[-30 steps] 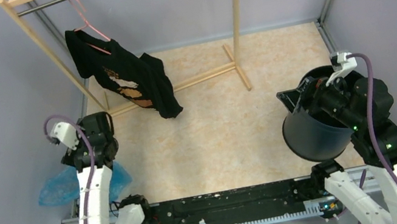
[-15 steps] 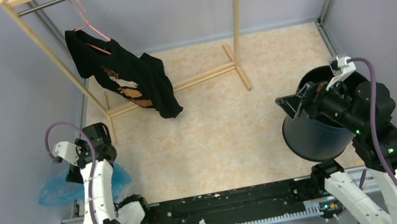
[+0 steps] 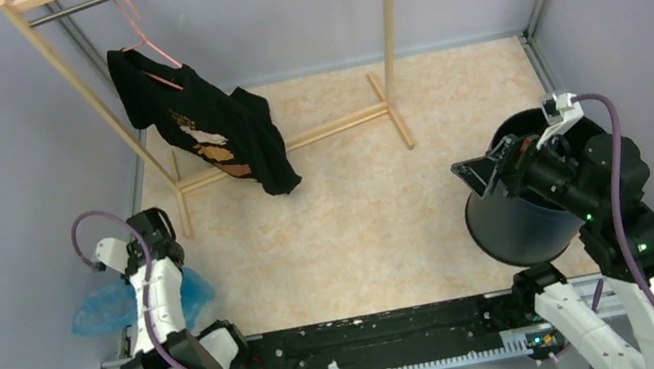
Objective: Put the trash bags into the trash bin
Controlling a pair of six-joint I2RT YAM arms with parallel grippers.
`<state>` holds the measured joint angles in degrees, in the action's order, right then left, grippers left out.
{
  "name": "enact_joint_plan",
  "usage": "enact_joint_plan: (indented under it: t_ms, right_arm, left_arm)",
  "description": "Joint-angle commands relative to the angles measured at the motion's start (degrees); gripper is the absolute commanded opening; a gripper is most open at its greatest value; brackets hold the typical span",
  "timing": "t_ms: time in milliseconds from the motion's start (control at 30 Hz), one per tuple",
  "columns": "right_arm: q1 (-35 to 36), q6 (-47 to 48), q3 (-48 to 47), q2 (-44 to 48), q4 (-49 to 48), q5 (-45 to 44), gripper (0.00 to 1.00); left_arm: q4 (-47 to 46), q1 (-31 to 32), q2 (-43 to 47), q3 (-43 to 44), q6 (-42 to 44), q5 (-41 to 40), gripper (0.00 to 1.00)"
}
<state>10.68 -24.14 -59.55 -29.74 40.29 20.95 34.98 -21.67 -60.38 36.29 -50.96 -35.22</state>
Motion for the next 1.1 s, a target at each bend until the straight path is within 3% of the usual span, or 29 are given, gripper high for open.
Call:
enact_joint_plan:
  t_ms: [0,100,133,233,333,433,567,667,733,833,933,1067]
  right_arm:
    - [-0.38,-0.53,0.34,-0.25,-1.46,0.58,0.99]
    - [-0.42,-0.20,0.94,-0.30,-0.89,0.52,0.99]
    - [-0.37,0.09,1.12,-0.51,-0.65,0.61,0.99]
    - [-0.33,1.14,1.28,-1.90,-0.10,1.60,0.99]
    - [-0.31,1.44,0.45,-5.12,0.93,5.09,0.99]
    - [-0.31,-0.84,1.98,-6.95,-2.01,7.63,0.99]
    - [3.86,-5.13,5.02,-10.00,-10.11,6.36,0.99]
    - [16.60,-4.42,2.86,-15.90,-11.44,-5.56,0.99]
    - [27.40,-3.53,0.47,-20.65,-10.85,-18.39,0.99]
    - [40.38,-2.69,-1.64,-26.89,-10.48,-29.13,0.99]
    - [48.17,-2.78,0.20,-30.23,-12.13,-34.56,0.99]
    - [53.44,-1.74,5.50,-30.72,-15.45,-36.85,0.99]
  left_arm:
    - [-7.95,-0.40,2.59,-1.63,5.91,8.54,0.12]
    - [-12.07,-0.35,3.51,-2.74,8.49,17.06,0.00]
    - [-13.08,-0.35,3.85,-2.94,9.06,21.00,0.00]
    - [-18.55,-0.21,6.72,-4.06,13.97,42.38,0.00]
    - [-25.45,0.36,11.14,-7.92,12.70,63.95,0.00]
    - [-29.92,3.95,13.65,-10.74,11.07,74.79,0.00]
    - [-30.31,16.95,13.45,-10.10,11.68,76.36,0.00]
    - [-32.60,32.11,12.36,-10.61,10.02,76.16,0.00]
    - [-38.08,39.21,12.57,-12.32,6.92,76.58,0.00]
    - [-43.76,48.47,13.78,-14.16,4.24,74.74,0.00]
    - [-46.11,54.22,13.59,-12.51,5.12,73.13,0.00]
    - [-41.58,55.51,11.16,-7.46,7.82,71.47,0.00]
